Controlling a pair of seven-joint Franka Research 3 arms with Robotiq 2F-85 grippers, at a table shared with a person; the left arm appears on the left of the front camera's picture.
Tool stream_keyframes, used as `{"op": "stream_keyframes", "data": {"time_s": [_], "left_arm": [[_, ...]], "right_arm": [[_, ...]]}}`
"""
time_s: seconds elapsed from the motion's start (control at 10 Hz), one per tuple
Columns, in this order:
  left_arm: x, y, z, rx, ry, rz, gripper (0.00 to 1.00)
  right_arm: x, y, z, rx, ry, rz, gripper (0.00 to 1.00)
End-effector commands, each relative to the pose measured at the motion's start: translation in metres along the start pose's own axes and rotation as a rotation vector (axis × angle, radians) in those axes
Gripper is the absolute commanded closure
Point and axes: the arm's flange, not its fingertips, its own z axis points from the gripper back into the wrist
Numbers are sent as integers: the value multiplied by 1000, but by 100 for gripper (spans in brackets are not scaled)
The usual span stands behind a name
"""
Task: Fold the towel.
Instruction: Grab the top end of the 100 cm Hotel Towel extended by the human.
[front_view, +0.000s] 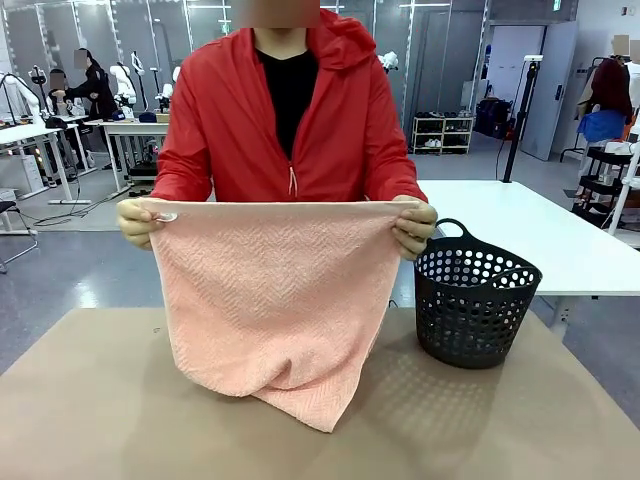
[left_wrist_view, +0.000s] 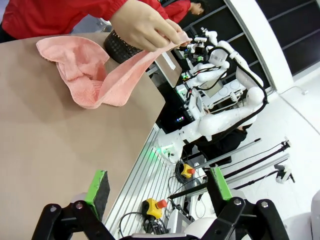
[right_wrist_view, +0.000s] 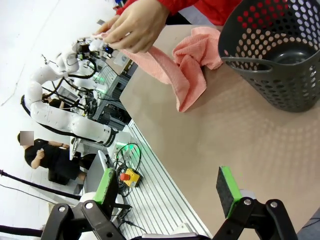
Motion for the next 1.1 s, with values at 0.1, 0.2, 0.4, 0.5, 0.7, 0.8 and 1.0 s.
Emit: {"op": "stream_keyframes", "data": {"time_s": [0.1, 0.2, 0.4, 0.5, 0.7, 0.8, 1.0], "left_arm": [[27, -60, -7, 296, 204, -340, 0], [45, -94, -19, 445, 319, -486, 0], [68, -153, -59, 631, 526, -783, 0], [68, -179, -89, 727, 628, -968, 0], [68, -212, -141, 847, 757, -1207, 0], [69, -220, -159, 901, 815, -1282, 0], [69, -234, -188, 874, 907, -1442, 0]], "right_arm": [[23, 42, 19, -193, 55, 306, 0], [39, 74, 19, -285, 134, 467, 0], [66, 131, -2, -488, 276, 698, 0], [70, 160, -23, -552, 358, 834, 0], [75, 205, -68, -609, 484, 1034, 0], [76, 221, -88, -654, 518, 1119, 0], [80, 245, -130, -685, 628, 1224, 0]]}}
